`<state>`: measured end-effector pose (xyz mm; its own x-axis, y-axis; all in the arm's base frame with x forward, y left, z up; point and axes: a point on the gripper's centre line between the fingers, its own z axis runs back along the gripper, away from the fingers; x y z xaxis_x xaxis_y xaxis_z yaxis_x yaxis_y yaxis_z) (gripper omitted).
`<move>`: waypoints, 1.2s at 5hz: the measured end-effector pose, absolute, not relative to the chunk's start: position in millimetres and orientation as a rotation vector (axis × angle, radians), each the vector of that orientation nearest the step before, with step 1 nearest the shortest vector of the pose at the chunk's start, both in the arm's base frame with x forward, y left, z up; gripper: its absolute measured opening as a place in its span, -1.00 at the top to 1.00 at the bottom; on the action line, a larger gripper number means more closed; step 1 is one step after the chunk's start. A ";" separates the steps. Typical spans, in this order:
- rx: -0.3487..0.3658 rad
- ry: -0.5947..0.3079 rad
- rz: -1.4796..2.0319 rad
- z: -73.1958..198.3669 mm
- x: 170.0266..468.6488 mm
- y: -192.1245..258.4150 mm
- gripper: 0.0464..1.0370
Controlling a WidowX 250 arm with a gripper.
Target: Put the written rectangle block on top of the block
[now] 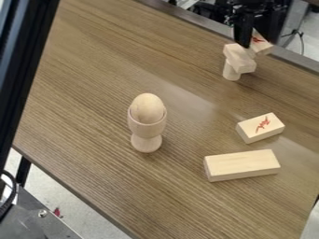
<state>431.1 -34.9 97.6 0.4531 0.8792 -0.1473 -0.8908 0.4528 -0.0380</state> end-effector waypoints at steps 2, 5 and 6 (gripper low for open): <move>-0.112 0.132 1.092 90.1 434.0 -36.2 -0.01; -0.110 0.140 1.108 85.1 437.4 -27.2 -0.01; -0.112 0.135 1.113 86.9 438.5 -23.6 -0.10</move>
<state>438.5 -23.6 86.9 0.4349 0.8854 -0.1640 -0.8990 0.4374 -0.0225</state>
